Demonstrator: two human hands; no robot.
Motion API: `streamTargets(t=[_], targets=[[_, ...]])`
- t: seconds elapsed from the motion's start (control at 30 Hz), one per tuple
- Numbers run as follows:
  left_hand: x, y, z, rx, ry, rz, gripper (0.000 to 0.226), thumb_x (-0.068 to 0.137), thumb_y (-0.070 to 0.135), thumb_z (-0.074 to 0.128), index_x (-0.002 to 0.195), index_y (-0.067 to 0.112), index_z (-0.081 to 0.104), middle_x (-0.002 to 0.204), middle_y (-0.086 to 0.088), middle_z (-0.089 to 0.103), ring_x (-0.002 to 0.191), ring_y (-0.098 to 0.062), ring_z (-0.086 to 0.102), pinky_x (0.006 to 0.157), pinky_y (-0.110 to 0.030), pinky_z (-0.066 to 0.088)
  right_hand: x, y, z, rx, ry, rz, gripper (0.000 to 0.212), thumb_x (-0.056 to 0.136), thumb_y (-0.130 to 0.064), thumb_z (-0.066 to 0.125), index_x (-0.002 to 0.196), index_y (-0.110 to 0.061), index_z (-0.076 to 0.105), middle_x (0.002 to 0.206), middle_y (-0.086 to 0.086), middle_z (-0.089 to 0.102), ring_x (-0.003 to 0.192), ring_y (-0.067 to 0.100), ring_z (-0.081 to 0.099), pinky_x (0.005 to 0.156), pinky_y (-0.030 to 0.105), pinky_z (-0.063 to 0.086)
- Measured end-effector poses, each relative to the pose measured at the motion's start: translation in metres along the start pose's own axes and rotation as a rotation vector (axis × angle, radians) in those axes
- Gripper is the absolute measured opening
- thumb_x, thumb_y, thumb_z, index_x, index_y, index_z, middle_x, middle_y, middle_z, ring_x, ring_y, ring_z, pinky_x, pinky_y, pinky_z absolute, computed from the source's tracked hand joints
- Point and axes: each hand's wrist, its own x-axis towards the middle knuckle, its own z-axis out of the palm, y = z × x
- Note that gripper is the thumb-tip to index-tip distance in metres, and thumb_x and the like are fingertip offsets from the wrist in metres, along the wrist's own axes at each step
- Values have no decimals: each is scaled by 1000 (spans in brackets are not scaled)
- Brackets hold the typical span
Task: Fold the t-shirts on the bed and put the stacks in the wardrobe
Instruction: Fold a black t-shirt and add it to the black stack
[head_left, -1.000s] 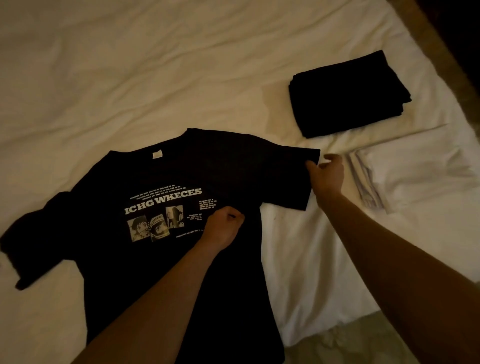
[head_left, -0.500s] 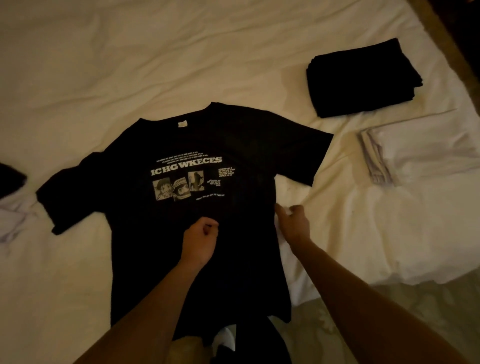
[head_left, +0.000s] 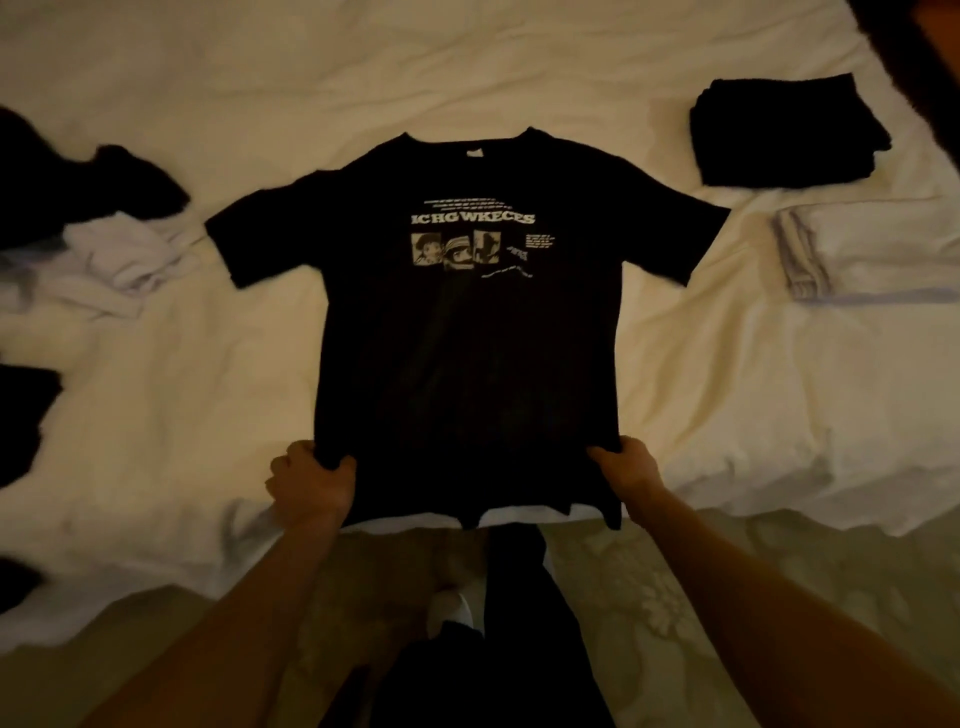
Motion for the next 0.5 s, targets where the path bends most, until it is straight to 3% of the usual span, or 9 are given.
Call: streamTargets(t=[0.13, 0.27, 0.4, 0.5], targets=[[-13, -43, 1, -286, -89, 14, 62, 84, 39, 76, 127, 5, 49, 117, -13, 59, 108, -35, 60, 90, -45, 50, -22, 33, 18, 68, -40, -26, 34, 98, -16, 57, 126, 2, 57, 109, 18, 66, 98, 33, 65, 91, 47, 54], [-24, -61, 14, -344, -277, 146, 53, 91, 29, 70, 135, 5, 51, 125, -7, 59, 115, -31, 58, 90, -35, 45, -36, 49, 31, 250, 20, -149, 36, 98, -17, 58, 130, -1, 55, 117, 16, 66, 101, 29, 65, 88, 38, 53], [-18, -88, 22, -474, -205, 207, 34, 97, 26, 61, 123, 4, 62, 116, -14, 67, 110, -36, 62, 88, -41, 49, -42, 68, 31, 384, 37, -244, 36, 99, -14, 56, 133, -3, 52, 120, 16, 64, 99, 25, 65, 84, 34, 52], [-12, -101, 29, -580, -125, 298, 30, 96, 23, 63, 122, 8, 60, 113, -11, 67, 109, -32, 63, 94, -49, 51, -40, 81, 31, 296, 98, -399, 43, 97, -13, 59, 137, -5, 46, 129, 16, 58, 105, 25, 62, 88, 35, 51]])
